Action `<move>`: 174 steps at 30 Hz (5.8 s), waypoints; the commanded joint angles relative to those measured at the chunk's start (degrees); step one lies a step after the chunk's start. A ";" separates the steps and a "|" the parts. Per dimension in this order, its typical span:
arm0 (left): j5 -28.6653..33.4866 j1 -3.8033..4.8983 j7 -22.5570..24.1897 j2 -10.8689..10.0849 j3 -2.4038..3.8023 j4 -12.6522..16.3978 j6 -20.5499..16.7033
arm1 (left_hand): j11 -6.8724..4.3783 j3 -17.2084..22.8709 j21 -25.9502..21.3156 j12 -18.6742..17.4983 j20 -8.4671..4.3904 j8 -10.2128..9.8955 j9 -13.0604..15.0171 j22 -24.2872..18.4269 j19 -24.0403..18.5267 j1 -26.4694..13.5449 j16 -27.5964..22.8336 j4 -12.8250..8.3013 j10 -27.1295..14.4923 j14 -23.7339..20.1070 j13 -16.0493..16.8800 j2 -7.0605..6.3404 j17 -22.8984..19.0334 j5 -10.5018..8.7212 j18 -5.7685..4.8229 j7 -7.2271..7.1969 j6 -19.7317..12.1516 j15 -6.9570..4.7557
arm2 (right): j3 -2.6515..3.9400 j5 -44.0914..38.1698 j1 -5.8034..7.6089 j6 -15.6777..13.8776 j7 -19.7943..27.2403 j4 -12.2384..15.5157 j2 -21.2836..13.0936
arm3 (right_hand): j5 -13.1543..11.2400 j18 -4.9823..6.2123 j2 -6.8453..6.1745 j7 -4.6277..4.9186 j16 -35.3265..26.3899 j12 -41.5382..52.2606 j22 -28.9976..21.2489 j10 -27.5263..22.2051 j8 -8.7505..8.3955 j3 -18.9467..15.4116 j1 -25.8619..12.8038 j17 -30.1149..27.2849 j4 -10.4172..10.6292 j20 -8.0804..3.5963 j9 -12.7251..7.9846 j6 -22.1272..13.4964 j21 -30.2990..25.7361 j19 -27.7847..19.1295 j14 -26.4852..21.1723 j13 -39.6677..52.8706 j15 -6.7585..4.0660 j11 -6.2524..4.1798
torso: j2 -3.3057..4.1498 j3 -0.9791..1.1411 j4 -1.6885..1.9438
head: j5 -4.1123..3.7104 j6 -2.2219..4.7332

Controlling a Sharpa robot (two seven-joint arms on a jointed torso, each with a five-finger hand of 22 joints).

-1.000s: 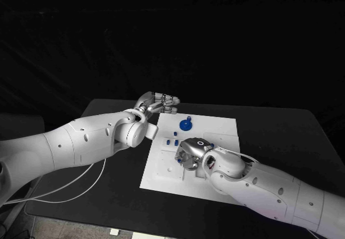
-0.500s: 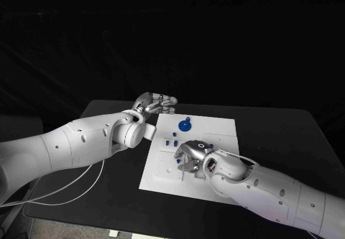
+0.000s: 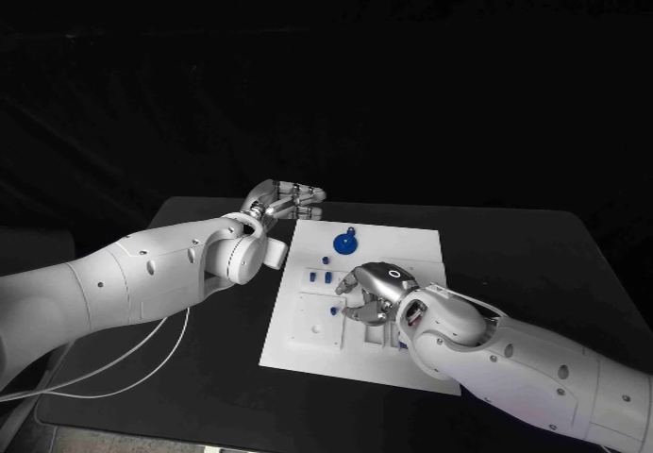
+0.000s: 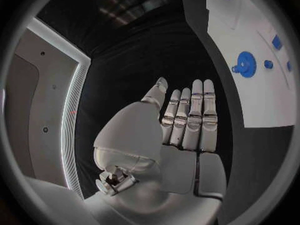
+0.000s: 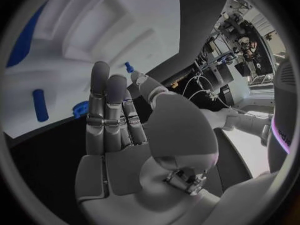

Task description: Assemble the parts on the task board

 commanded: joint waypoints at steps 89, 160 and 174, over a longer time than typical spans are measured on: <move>-2.44 -0.02 0.83 0.27 0.06 0.12 7.20 | 0.28 -1.68 -0.14 0.25 0.29 0.25 0.08 -0.09 0.02 -0.59 -0.01 -0.78 -0.10 -0.40 0.01 0.06 -0.09 -1.09 -0.46 -0.12 -0.29 0.17 | 6.42 0.79 0.13 6.66 -2.11 -5.27 -4.33 | -10.34 -1.06 2.23 -1.46 0.42 0.17 3.15 12.57 -0.13 16.83 -1.82 1.28 0.11 -1.83 0.14 6.52 0.54 -0.36 -0.13 0.31 -1.62 -3.09 | -0.22 0.08 -0.34 | -1.37 -0.63; -2.03 0.02 0.76 0.98 0.05 -2.28 7.13 | 0.26 -2.16 -0.20 0.24 0.26 0.29 0.09 -0.13 0.08 0.07 -0.03 -0.22 -0.09 -0.38 0.01 0.38 -0.08 -1.09 -0.49 -0.19 -0.16 0.16 | 0.13 -2.83 -0.37 4.38 0.50 -0.42 6.17 | -9.87 -1.13 2.63 -2.79 -0.02 0.16 10.57 17.99 -0.24 22.64 -1.94 2.27 -4.83 -3.05 0.30 11.48 2.92 -2.38 0.04 0.47 -2.74 -4.32 | -0.17 0.16 -0.09 | 1.72 -1.15; -2.03 0.01 0.48 1.05 0.04 -2.33 7.47 | 0.27 -2.21 -0.20 0.25 0.28 0.23 0.07 -0.13 0.03 0.06 -0.02 -0.20 -0.14 -0.43 0.01 0.39 -0.09 -1.06 -0.48 -0.15 -0.22 0.17 | -1.09 -3.28 -0.85 4.70 -0.02 -1.52 6.97 | -9.81 -1.13 2.67 -2.80 -0.01 0.16 10.77 18.00 -0.24 22.70 -2.10 2.27 -4.91 -3.06 0.30 11.52 2.78 -2.28 0.07 0.46 -2.75 -4.33 | -0.16 0.17 -0.20 | 1.68 -1.40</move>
